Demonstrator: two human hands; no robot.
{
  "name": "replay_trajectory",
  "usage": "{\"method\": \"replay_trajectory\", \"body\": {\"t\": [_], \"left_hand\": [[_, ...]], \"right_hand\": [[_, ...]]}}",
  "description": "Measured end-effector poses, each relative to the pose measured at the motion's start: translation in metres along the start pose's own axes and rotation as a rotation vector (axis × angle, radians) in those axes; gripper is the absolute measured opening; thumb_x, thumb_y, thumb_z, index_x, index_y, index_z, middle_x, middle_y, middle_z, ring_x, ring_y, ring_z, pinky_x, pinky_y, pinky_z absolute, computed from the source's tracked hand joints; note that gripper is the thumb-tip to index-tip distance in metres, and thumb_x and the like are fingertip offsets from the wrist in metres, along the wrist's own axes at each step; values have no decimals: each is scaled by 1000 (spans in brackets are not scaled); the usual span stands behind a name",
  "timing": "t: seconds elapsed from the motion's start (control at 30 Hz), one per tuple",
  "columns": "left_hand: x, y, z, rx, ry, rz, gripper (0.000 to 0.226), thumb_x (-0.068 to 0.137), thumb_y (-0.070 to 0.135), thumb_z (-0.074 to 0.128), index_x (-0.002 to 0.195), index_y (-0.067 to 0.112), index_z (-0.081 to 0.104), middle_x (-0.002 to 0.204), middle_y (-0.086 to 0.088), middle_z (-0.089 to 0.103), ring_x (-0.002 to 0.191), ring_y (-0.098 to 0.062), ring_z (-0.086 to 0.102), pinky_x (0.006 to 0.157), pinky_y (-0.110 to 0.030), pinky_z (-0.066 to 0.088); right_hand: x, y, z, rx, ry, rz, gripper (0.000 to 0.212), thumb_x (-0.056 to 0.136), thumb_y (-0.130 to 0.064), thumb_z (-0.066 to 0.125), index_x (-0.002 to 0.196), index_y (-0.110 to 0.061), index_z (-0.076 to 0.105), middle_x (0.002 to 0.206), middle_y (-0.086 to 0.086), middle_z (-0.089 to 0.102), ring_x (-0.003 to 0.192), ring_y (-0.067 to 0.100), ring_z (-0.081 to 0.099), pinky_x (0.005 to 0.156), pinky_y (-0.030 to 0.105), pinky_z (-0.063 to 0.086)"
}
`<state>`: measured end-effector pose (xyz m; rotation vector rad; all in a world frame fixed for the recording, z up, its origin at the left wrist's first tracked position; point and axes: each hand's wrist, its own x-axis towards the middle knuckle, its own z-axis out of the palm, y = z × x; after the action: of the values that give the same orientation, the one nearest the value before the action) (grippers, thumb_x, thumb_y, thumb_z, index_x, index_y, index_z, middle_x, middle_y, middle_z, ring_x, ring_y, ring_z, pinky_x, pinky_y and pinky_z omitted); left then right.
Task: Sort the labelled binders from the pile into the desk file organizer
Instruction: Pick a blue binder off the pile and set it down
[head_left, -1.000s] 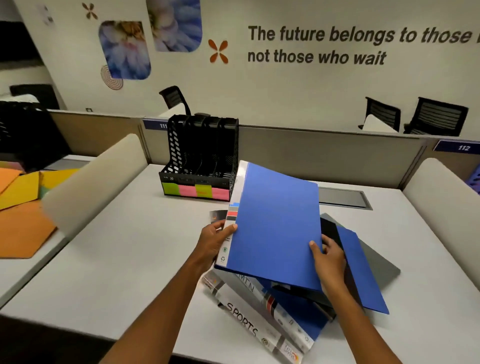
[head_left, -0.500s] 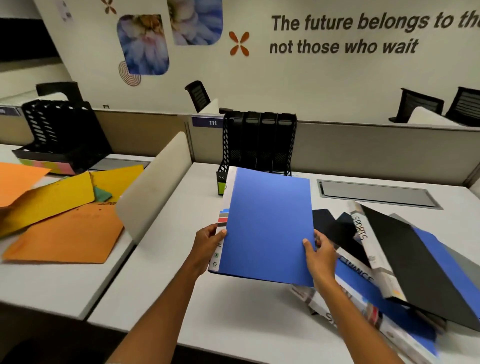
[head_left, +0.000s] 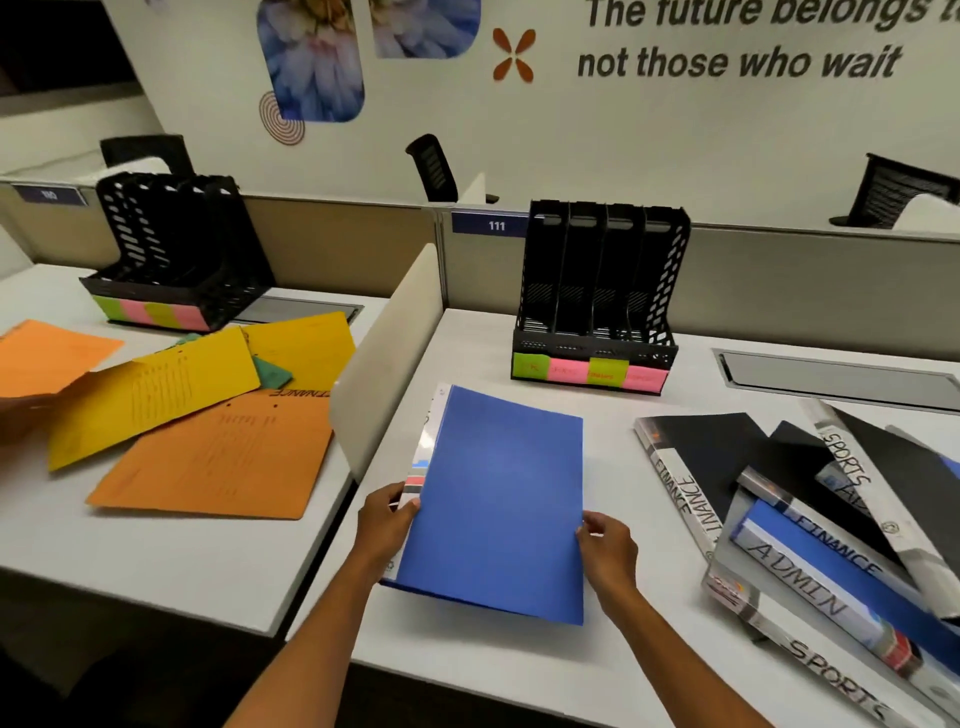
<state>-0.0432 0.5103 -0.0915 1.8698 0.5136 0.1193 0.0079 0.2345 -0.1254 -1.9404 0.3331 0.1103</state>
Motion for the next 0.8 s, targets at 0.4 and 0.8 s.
{"method": "replay_trajectory", "body": {"t": [0.4, 0.8], "left_hand": [[15, -54, -57, 234, 2, -121, 30, 96, 14, 54, 125, 11, 62, 126, -8, 62, 109, -25, 60, 84, -33, 51], [18, -58, -72, 445, 137, -121, 20, 86, 1, 63, 105, -2, 66, 107, -20, 69, 89, -28, 61, 73, -29, 44]], "right_hand": [[-21, 13, 65, -196, -156, 49, 14, 79, 3, 52, 81, 11, 64, 67, 20, 58, 60, 22, 41, 57, 30, 36], [-37, 13, 85, -260, -236, 1, 14, 81, 3, 58, 72, 11, 64, 69, 18, 63, 62, 22, 54, 58, 28, 39]]}}
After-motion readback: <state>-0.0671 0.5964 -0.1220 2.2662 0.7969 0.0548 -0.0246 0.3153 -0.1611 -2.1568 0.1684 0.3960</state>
